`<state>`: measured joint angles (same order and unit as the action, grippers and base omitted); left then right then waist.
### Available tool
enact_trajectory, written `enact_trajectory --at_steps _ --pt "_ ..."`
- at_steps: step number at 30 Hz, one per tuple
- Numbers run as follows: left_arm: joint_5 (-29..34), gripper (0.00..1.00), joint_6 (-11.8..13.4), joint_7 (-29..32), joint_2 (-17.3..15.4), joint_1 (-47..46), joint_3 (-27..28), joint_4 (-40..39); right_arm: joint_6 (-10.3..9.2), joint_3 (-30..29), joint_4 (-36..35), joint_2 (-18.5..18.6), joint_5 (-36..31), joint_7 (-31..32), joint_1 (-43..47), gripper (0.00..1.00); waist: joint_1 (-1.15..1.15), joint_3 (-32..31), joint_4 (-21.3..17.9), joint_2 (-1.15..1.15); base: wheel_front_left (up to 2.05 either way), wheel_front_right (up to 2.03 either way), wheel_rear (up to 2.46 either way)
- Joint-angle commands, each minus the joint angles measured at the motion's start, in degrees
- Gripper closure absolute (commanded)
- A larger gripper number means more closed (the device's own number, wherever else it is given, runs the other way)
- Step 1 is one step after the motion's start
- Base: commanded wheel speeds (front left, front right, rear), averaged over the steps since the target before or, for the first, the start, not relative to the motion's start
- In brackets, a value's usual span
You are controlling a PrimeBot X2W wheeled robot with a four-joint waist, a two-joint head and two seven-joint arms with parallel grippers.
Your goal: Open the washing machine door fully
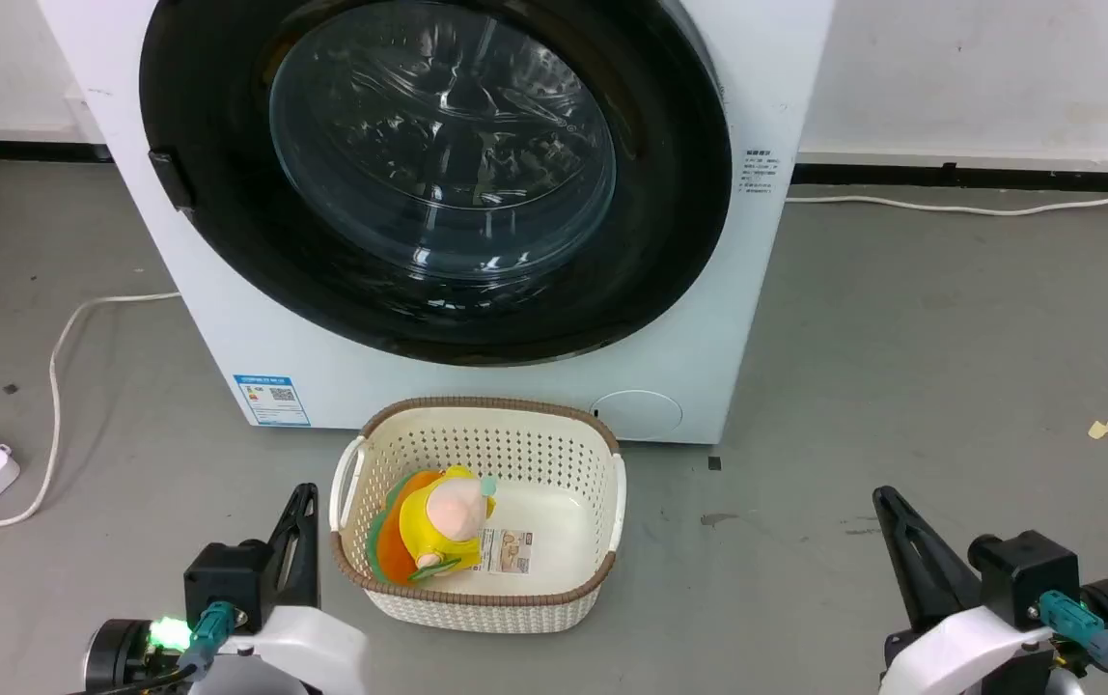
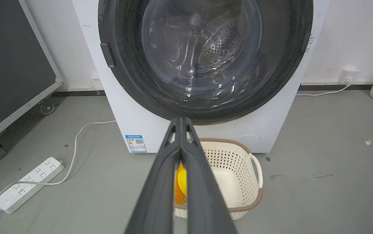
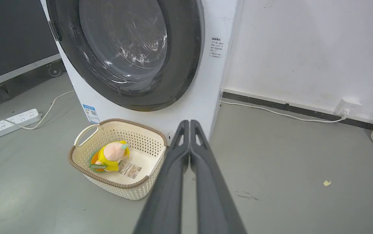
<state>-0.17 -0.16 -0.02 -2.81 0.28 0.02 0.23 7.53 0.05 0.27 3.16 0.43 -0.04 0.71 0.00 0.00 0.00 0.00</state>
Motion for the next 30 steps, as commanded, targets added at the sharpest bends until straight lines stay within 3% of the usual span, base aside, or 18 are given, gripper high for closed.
enact_trajectory --at_steps 1,30 --pt "0.2 1.0 0.2 0.0 -0.1 -0.3 0.0 -0.2 -0.04 0.0 -0.3 -0.3 -0.4 0.0 -0.7 1.0 0.0 0.0 0.0 0.0 0.0 0.0 0.0" --pt "0.2 1.0 0.2 0.0 -0.1 -0.3 0.0 -0.2 -0.04 0.0 -0.3 -0.3 -0.4 0.0 -0.7 1.0 0.0 0.0 0.0 0.0 0.0 0.0 0.0"
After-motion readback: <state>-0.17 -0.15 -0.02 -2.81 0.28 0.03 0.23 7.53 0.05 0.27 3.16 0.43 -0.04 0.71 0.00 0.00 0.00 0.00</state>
